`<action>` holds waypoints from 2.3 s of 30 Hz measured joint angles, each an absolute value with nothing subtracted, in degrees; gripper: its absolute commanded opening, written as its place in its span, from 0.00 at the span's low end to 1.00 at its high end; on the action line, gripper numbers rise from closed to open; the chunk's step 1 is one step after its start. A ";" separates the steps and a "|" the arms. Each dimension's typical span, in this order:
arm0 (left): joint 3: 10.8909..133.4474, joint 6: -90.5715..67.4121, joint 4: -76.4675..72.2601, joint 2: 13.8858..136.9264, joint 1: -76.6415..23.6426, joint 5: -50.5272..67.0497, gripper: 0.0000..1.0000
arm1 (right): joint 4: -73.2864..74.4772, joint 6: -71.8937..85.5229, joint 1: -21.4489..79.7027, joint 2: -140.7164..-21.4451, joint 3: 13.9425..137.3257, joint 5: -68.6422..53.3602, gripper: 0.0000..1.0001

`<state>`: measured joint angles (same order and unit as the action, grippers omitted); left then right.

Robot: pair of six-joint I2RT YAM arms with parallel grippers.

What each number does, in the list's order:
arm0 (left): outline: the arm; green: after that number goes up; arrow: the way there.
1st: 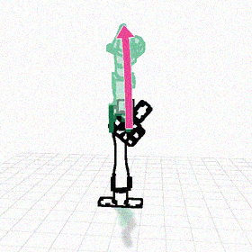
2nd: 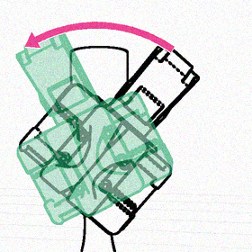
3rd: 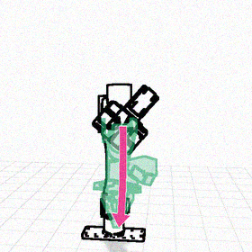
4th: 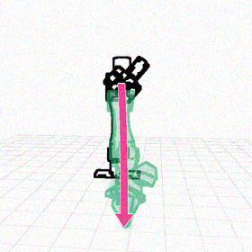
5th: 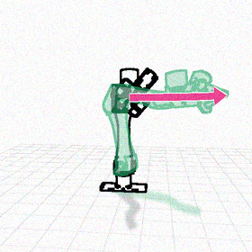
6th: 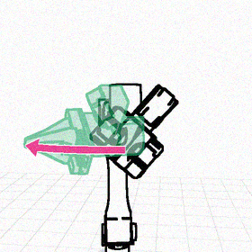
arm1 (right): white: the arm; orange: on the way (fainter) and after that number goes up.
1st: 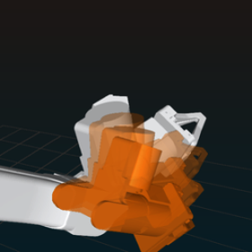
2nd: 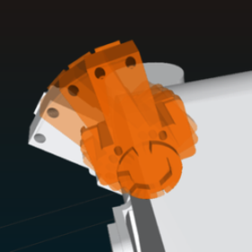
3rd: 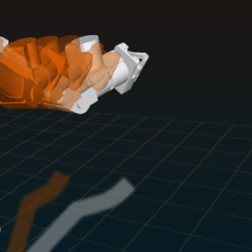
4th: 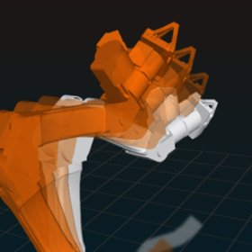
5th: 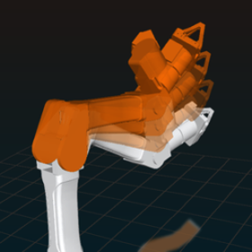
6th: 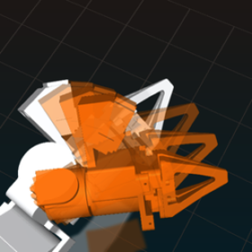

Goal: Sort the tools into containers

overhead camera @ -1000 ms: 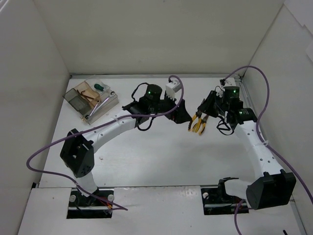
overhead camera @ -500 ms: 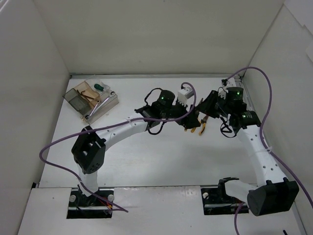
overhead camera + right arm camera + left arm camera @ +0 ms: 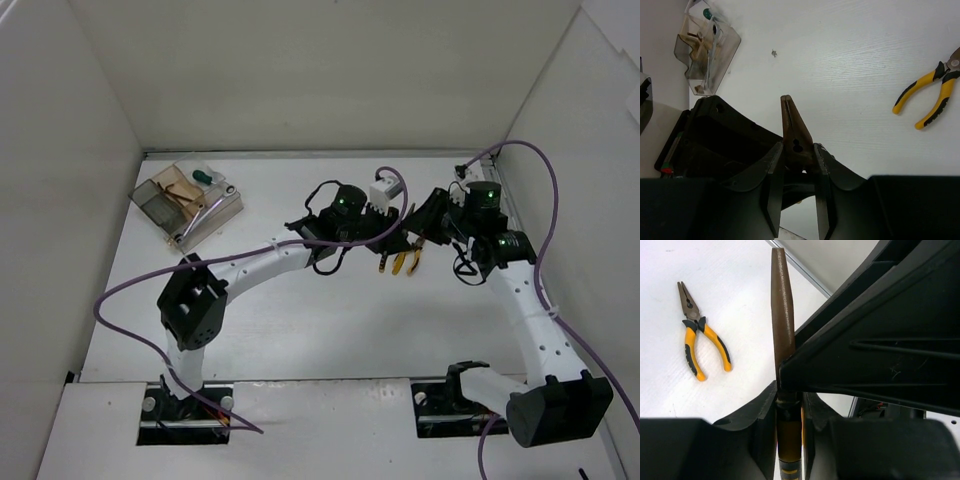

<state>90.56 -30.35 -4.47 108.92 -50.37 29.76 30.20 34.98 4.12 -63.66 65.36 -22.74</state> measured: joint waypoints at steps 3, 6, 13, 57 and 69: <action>90.39 -30.89 -4.51 108.99 -50.54 29.58 0.00 | 30.15 34.87 4.10 -63.40 64.90 -22.65 0.19; 89.89 -31.18 -5.26 108.90 -50.59 29.30 0.00 | 30.11 34.87 4.10 -63.13 64.84 -22.59 0.50; 80.01 -32.25 -6.00 104.49 -48.47 27.49 0.00 | 30.30 34.17 1.89 -60.93 64.84 -22.57 0.69; 97.84 -31.66 19.92 117.36 18.92 6.55 0.00 | 36.95 24.84 -1.30 -66.74 58.52 -8.99 0.71; 99.13 -31.79 16.58 121.67 19.03 7.46 0.02 | 36.86 24.84 -1.30 -68.86 58.52 -8.54 0.71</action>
